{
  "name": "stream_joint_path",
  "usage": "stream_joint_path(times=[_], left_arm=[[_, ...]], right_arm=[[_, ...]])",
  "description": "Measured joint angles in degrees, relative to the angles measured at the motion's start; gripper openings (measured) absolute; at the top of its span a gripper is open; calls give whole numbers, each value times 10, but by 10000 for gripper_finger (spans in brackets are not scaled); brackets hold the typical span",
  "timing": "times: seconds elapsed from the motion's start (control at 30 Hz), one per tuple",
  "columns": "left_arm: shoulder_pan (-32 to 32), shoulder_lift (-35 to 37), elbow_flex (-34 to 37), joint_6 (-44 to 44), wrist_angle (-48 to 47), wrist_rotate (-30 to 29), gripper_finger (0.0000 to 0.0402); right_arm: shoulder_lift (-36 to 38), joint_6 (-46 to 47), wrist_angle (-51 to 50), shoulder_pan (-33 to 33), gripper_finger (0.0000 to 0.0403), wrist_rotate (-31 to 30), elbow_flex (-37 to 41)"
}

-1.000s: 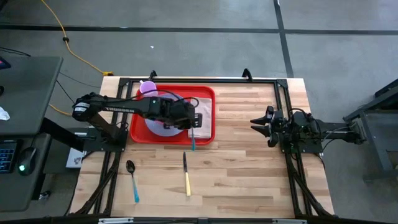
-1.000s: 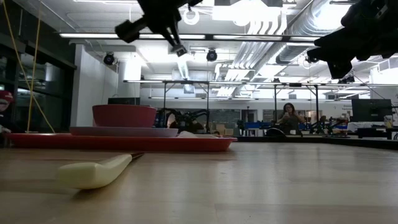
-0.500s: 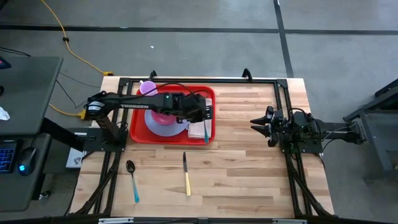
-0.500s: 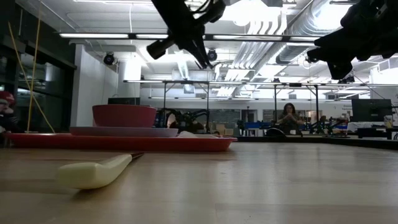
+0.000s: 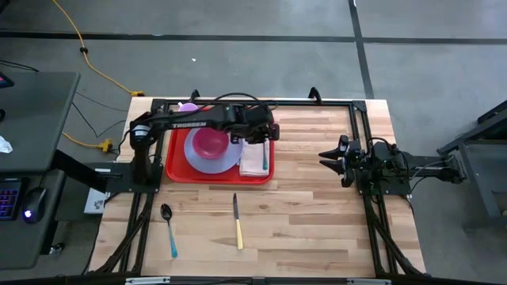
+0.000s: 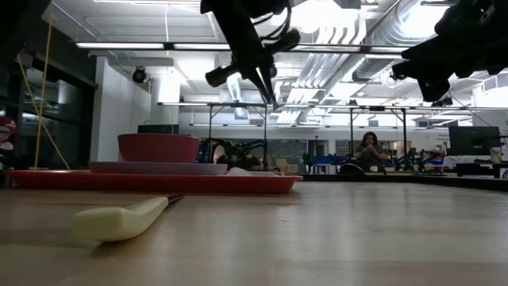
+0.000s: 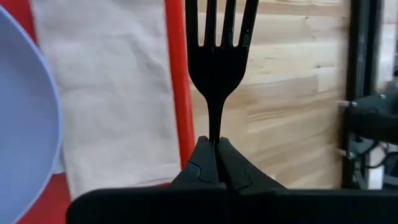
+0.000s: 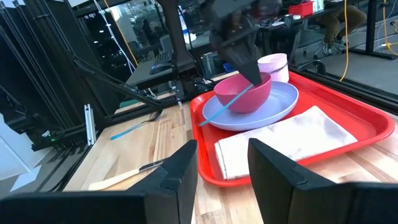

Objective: Set up tray
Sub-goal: Put the blue fork on top of the brown napkin on the right side of the violet plate on the red tray

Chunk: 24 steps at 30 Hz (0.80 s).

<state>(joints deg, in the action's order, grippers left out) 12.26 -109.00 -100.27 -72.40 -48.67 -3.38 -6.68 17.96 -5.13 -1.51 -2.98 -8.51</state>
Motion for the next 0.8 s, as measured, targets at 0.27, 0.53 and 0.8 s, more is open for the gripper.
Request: stream_joint_path(times=[0.27, 0.53, 0.8], left_arm=[[24, -21, -2, 0, -25, -2, 10], [40, -69, -1, 11, -31, 13, 10], [43, -94, -1, 19, -35, 30, 10]], right_arm=[[0, 0, 0, 0, 119, 0, 0], [0, 13, -1, 0, 119, 3, 0], [0, 15, -2, 0, 119, 6, 0]])
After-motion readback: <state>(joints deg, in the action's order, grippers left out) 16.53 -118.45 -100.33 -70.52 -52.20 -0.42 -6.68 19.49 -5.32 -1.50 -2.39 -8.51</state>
